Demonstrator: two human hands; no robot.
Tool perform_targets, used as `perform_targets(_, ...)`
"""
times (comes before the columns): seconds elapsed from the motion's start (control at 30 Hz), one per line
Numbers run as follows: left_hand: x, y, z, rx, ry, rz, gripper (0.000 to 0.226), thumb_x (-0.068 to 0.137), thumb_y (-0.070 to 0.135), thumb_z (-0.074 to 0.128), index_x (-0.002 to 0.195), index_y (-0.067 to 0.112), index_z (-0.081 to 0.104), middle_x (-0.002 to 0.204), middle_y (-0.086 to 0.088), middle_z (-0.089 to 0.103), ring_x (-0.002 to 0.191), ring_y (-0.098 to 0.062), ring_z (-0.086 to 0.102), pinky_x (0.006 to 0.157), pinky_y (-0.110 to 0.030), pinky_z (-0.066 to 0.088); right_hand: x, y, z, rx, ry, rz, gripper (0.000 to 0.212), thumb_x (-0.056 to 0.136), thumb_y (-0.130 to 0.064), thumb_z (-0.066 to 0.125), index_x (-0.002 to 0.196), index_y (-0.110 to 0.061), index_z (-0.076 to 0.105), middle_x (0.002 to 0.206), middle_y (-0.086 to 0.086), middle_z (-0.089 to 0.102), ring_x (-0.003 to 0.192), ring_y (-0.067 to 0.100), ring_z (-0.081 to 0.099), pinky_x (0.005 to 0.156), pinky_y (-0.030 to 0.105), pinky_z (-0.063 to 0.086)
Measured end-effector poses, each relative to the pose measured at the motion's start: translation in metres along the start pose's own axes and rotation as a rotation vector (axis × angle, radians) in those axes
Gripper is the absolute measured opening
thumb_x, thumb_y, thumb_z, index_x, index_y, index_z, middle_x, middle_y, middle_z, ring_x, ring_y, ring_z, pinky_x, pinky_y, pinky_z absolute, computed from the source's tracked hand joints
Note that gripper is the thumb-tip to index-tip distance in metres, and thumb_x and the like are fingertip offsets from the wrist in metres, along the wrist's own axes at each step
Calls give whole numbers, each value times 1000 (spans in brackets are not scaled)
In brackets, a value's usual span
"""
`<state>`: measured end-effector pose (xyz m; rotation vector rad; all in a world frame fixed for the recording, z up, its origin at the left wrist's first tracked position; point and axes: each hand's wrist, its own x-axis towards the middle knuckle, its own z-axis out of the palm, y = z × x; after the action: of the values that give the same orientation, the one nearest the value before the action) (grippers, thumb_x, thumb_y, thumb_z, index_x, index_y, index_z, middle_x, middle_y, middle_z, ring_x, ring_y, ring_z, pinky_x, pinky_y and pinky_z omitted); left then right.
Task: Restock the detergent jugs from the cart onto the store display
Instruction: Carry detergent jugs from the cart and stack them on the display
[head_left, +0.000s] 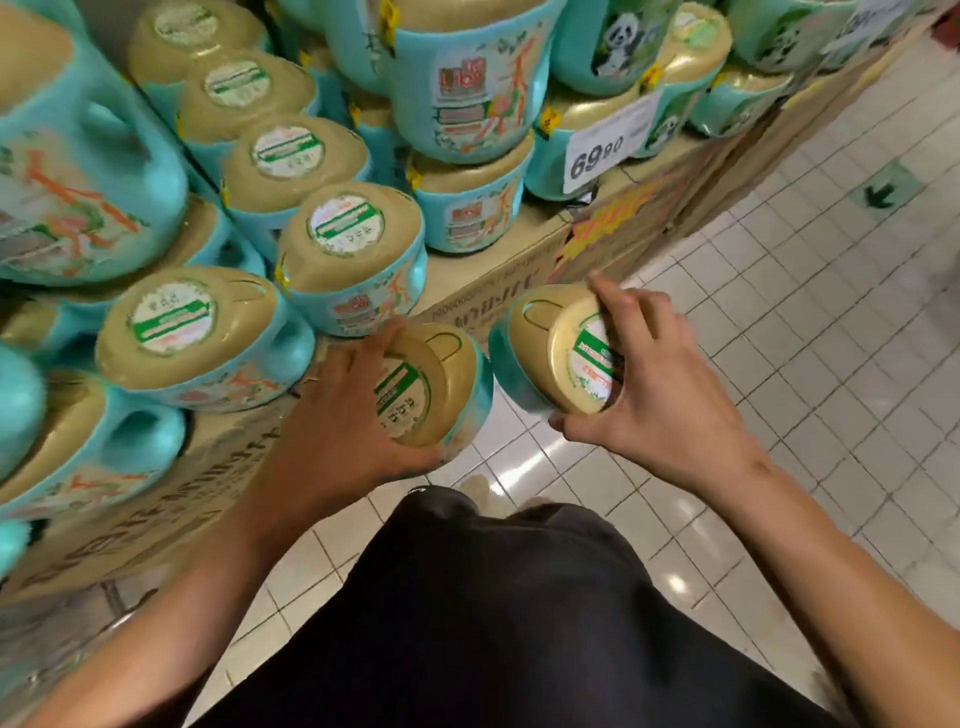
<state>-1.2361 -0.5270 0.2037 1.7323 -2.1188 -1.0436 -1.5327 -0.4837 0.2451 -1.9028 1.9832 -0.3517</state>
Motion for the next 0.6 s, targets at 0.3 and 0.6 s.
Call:
perform_targets(0.3, -42, -18, -15, -136, 201, -247, 131, 44, 76, 78, 157, 53, 17, 143, 15, 31, 123, -1, 37, 107, -35, 41, 110, -98, -58, 17, -151, -549, 127, 50, -72, 77, 161, -43, 22, 140, -8, 38, 133, 25, 48, 105, 53, 51)
perform_targets(0.6, -79, 1, 2, -200, 434, -544, 133, 49, 63, 91, 158, 52, 15, 150, 15, 31, 133, -17, 51, 109, -44, 50, 189, -219, -30, 132, -390, -945, 125, 55, -62, 88, 161, -42, 25, 134, -9, 35, 120, 5, 44, 96, 21, 44)
